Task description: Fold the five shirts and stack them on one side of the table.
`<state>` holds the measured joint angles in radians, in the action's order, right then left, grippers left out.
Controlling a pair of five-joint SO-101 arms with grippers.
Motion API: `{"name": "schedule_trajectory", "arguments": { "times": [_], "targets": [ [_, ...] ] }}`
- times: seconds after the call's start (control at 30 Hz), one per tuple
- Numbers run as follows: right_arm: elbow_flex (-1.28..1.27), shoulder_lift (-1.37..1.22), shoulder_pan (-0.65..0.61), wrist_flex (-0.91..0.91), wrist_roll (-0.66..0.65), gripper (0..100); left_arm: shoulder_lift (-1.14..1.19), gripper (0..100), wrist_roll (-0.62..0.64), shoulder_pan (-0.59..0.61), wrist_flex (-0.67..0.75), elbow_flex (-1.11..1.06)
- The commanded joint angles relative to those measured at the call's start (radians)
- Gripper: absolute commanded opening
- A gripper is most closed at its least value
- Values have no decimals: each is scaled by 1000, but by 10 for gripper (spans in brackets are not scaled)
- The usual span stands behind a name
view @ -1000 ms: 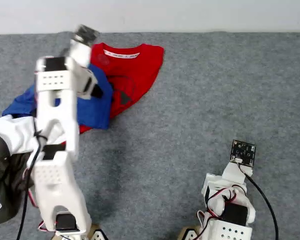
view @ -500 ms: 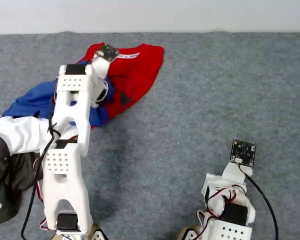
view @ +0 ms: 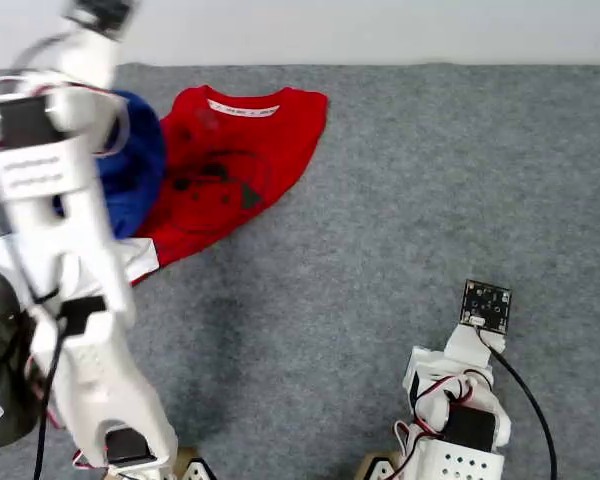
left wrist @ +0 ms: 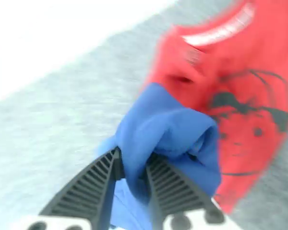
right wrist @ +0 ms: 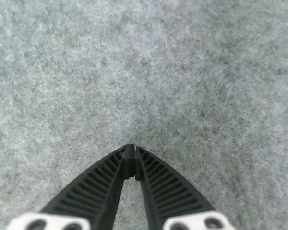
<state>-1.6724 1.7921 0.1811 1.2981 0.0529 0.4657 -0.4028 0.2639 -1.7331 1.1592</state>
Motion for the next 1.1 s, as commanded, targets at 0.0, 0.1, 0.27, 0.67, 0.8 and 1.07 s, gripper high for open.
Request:
{"name": "schedule_trajectory", "arguments": {
  "times": [0.0,0.1,0.27,0.67,0.8,1.07],
  "targets": [
    [-12,12,15,4,8,11,-190,4,-12,106,-23,39],
    [-12,12,15,4,8,11,-276,4,-14,219,-21,39],
    [-12,12,15,4,8,11,-376,5,-14,446,-20,41],
    [-12,12,15,4,8,11,-259,11,-15,770,-21,38],
    [-12,12,15,4,8,11,-227,126,-112,776,-21,39],
    [-12,12,15,4,8,11,-232,280,-150,789,-21,45]
  ]
}}
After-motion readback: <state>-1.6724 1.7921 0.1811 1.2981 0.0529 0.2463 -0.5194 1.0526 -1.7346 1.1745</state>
